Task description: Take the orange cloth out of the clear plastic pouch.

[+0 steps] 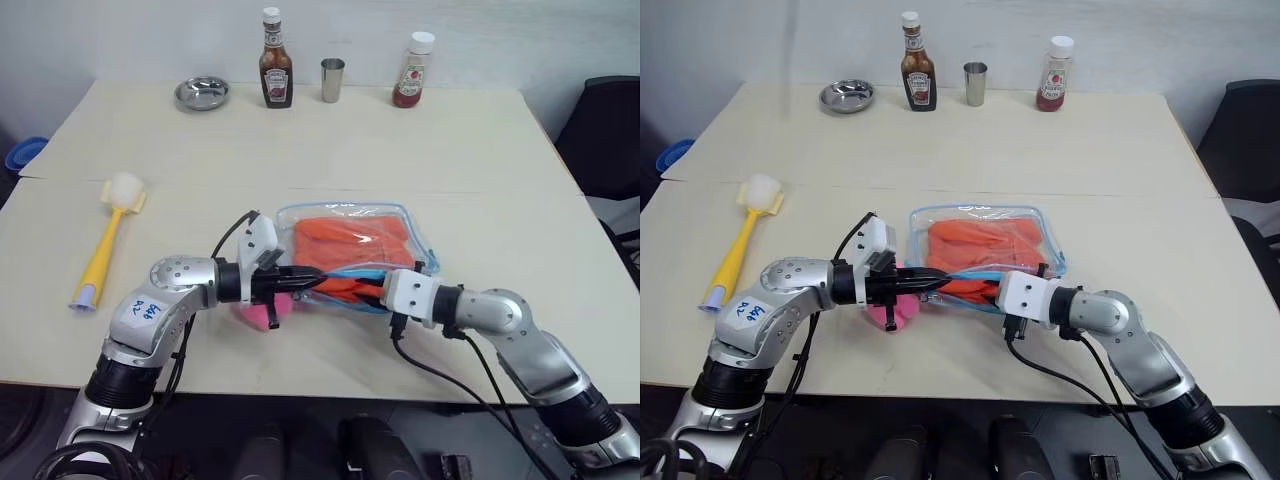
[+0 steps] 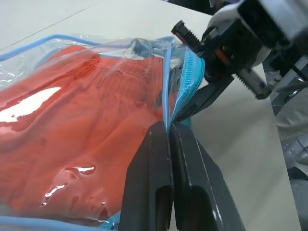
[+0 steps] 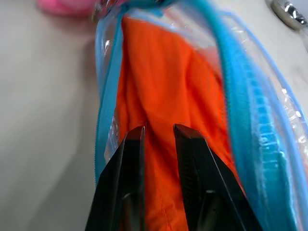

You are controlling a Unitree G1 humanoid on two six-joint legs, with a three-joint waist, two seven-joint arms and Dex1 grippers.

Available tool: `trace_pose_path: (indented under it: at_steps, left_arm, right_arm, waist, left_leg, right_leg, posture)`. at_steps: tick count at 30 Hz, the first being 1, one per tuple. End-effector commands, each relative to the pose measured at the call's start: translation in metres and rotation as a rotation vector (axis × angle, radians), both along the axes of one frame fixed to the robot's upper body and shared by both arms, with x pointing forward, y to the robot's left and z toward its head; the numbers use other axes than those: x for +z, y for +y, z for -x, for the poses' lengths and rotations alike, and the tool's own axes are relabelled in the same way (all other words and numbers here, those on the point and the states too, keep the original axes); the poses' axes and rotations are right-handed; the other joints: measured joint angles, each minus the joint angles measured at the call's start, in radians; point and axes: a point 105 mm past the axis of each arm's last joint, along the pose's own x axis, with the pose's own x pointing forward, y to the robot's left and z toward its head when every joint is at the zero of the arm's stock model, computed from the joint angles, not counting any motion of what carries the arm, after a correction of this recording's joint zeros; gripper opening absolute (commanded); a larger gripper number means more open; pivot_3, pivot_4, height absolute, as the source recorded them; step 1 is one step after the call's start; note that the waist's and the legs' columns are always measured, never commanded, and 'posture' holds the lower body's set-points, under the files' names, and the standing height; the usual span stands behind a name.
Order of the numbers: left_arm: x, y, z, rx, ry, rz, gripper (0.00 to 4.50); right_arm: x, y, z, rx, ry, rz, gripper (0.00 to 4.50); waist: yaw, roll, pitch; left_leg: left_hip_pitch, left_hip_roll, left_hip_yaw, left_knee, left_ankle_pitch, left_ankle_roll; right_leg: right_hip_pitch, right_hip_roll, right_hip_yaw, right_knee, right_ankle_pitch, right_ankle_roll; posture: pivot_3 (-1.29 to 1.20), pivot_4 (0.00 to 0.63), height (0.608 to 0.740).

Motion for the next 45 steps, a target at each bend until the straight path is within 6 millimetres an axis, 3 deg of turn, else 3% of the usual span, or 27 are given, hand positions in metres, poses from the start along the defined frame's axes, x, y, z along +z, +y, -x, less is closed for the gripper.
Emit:
trace_pose_path:
  at_steps: [1, 3, 6, 23, 35, 45]
  left_arm:
    - [0.012, -0.009, 0.003, -0.036, -0.057, 0.01, 0.0]
    - [0.013, -0.011, 0.003, -0.043, -0.062, 0.011, 0.0]
    - [0.014, -0.013, 0.003, -0.048, -0.067, 0.013, 0.0]
    - [0.017, -0.009, 0.0, -0.04, -0.082, 0.009, 0.0]
    - [0.02, -0.014, 0.0, -0.064, -0.089, 0.02, 0.0]
    - [0.02, -0.016, 0.001, -0.071, -0.088, 0.027, 0.0]
  right_arm:
    - [0.005, 0.004, -0.004, 0.018, -0.088, 0.03, 1.14]
    - [0.003, 0.003, -0.007, 0.015, -0.121, 0.052, 1.49]
    - [0.001, 0.003, -0.013, 0.005, -0.157, 0.07, 2.47]
    - [0.002, -0.017, -0.016, 0.027, -0.274, 0.193, 2.47]
    - [-0.006, 0.008, -0.031, 0.148, -0.426, 0.35, 2.47]
    - [-0.012, 0.021, -0.05, 0.162, -0.443, 0.375, 2.47]
  waist:
    - [-0.001, 0.0, 0.0]
    - [-0.002, 0.0, 0.0]
    - [-0.002, 0.0, 0.0]
    - [-0.003, 0.0, 0.0]
    - [-0.006, 0.0, 0.0]
    - [-0.007, 0.0, 0.0]
  left_leg:
    - [0.0, 0.0, 0.0, 0.0, 0.0, 0.0]
    - [0.0, 0.0, 0.0, 0.0, 0.0, 0.0]
    - [0.0, 0.0, 0.0, 0.0, 0.0, 0.0]
    - [0.0, 0.0, 0.0, 0.0, 0.0, 0.0]
    - [0.001, 0.0, 0.001, 0.0, 0.0, -0.001]
    - [0.002, 0.0, 0.001, 0.0, 0.001, -0.001]
  right_leg:
    - [0.0, 0.0, 0.0, 0.0, 0.0, 0.0]
    - [0.0, 0.0, 0.0, 0.0, 0.0, 0.0]
    - [0.0, 0.0, 0.0, 0.0, 0.0, 0.0]
    - [0.0, 0.001, 0.0, 0.0, 0.0, 0.0]
    - [0.0, 0.001, 0.0, 0.001, 0.0, 0.0]
    - [0.0, 0.001, 0.001, 0.002, 0.0, 0.0]
  posture:
    - [0.0, 0.15, 0.74]
    - [0.0, 0.15, 0.74]
    - [0.0, 0.15, 0.74]
    - [0.0, 0.15, 0.74]
    - [0.0, 0.15, 0.74]
    - [0.0, 0.15, 0.74]
